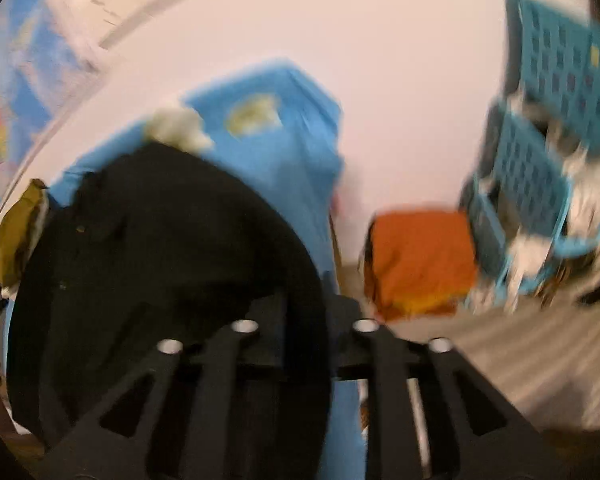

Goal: Fold large clothes

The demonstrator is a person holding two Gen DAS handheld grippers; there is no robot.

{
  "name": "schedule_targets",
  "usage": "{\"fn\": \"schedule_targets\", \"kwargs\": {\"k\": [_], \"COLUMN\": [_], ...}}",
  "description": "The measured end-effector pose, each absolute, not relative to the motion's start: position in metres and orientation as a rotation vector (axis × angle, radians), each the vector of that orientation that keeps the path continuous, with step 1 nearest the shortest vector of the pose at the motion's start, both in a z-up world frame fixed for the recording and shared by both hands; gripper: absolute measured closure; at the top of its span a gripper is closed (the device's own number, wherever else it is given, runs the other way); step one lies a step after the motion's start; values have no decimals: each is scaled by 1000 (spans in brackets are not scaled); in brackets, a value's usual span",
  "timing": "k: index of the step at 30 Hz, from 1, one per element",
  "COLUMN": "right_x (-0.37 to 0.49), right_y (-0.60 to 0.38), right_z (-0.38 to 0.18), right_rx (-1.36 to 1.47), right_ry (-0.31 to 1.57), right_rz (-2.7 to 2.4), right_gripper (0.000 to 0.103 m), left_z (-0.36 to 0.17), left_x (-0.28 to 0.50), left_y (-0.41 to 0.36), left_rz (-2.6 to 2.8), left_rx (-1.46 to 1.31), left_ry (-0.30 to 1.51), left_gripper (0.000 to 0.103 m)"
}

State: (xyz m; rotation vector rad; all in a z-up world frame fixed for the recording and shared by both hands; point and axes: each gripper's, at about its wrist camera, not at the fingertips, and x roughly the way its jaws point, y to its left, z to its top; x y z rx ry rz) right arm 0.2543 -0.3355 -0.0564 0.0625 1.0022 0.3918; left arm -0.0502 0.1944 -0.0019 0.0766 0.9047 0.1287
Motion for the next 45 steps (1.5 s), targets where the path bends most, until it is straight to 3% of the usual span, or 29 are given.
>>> {"fn": "schedule_targets", "kwargs": {"k": [4,6,9,12,14,15,16,17,18,19,22,26,28,30,35,42,45], "right_x": [228,205,167,134,116,113,110,110,112,111,115,127,136,143,143,126,127], "right_y": [-358,-370,-382,-383,-384,-382,-380,-379,-378,-377,-386,-414,-420,-410,-372,-259,-189], "right_z": [-46,-36,-33,-45,-55,-57,-59,-61,-59,-54,-17,50,61,70,94,151,150], "right_rx": [145,168,168,134,129,124,118,127,136,120,108,110,142,102,-9,-184,-278], "right_ry": [925,890,877,907,919,920,923,933,929,913,821,678,686,702,695,610,632], "right_rz": [433,480,544,600,615,611,607,625,641,637,588,462,484,475,566,822,940], "right_gripper": [32,24,17,14,14,22,47,61,88,96,97,97,97,97,97,95,87], "left_z": [-15,-19,-26,-40,-53,-58,-59,-56,-52,-43,-15,0,-7,-8,19,58,63], "left_x": [-81,-101,-122,-128,-124,-120,-117,-116,-115,-115,-119,-120,-117,-117,-119,-122,-112], "left_y": [203,207,206,198,195,196,198,199,199,200,208,246,255,255,235,196,171], "left_rz": [52,-8,-93,-146,-146,-158,-162,-159,-152,-138,-51,271,400,429,309,59,-54], "left_rx": [8,-50,-88,-94,-101,-130,-150,-154,-149,-142,-96,-11,28,16,16,14,19], "left_ry": [945,945,954,995,1038,1056,1056,1039,1027,1012,953,967,1000,982,826,651,618], "left_gripper": [22,21,13,12,25,44,55,66,84,87,90,85,70,68,41,39,31]}}
